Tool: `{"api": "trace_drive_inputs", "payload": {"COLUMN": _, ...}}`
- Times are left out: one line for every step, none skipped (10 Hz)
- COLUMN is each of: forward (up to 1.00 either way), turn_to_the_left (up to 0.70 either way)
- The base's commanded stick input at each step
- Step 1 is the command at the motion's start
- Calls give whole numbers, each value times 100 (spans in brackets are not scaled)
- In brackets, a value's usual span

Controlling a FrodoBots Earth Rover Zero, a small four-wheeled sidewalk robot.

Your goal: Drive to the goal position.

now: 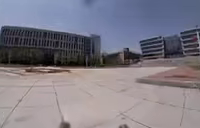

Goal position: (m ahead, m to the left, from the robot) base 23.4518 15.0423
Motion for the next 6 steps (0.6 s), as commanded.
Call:
{"api": "trace_drive_inputs", "payload": {"forward": 70, "turn_to_the_left": 0}}
{"api": "trace_drive_inputs", "payload": {"forward": 70, "turn_to_the_left": 0}}
{"api": "trace_drive_inputs", "payload": {"forward": 70, "turn_to_the_left": 0}}
{"api": "trace_drive_inputs", "payload": {"forward": 70, "turn_to_the_left": -17}}
{"api": "trace_drive_inputs", "payload": {"forward": 70, "turn_to_the_left": -35}}
{"api": "trace_drive_inputs", "payload": {"forward": 70, "turn_to_the_left": -35}}
